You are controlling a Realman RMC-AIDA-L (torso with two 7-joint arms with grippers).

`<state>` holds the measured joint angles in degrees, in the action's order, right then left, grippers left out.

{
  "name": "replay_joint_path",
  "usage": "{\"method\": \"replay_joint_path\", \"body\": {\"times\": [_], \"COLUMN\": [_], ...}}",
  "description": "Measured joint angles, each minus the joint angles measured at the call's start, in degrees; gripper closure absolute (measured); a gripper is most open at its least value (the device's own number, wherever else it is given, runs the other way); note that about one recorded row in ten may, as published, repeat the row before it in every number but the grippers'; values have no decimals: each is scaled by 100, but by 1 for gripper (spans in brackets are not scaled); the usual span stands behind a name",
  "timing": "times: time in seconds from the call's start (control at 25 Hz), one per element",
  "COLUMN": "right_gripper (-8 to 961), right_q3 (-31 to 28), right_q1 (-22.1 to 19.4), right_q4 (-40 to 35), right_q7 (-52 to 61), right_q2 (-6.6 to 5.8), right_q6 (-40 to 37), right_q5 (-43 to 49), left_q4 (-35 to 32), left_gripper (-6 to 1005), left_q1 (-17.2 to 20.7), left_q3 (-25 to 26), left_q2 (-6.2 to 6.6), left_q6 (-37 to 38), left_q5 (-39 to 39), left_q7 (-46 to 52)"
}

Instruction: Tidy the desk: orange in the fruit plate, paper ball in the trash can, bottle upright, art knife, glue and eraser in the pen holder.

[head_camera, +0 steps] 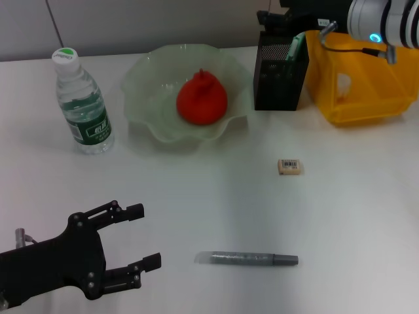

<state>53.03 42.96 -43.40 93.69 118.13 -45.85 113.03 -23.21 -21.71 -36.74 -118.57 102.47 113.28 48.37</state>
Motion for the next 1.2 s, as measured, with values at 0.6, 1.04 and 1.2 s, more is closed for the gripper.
{"method": "replay_joint_path", "body": {"times": [0.6,1.04,1.2], "right_gripper": [361,369,373], "right_q3": [1493,2659,3300], "right_q1": [-349,488,819], "right_q4": [-2901,-2985,-2725], "right_q7": [3366,4243,4477], "right_q2": [67,86,109], "right_q6": [-3494,-4918,-4989], "right_q5": [2374,2826,2827], "left_q4": [-39,-325,-344], "left_gripper": [188,188,188], "left_q1": [57,284,326], "left_q3": [41,52,2], "left_q2": [38,411,570], "left_q6": [-6,84,216], "left_q5": [-50,-26,27], "left_q7": [106,543,650]}}
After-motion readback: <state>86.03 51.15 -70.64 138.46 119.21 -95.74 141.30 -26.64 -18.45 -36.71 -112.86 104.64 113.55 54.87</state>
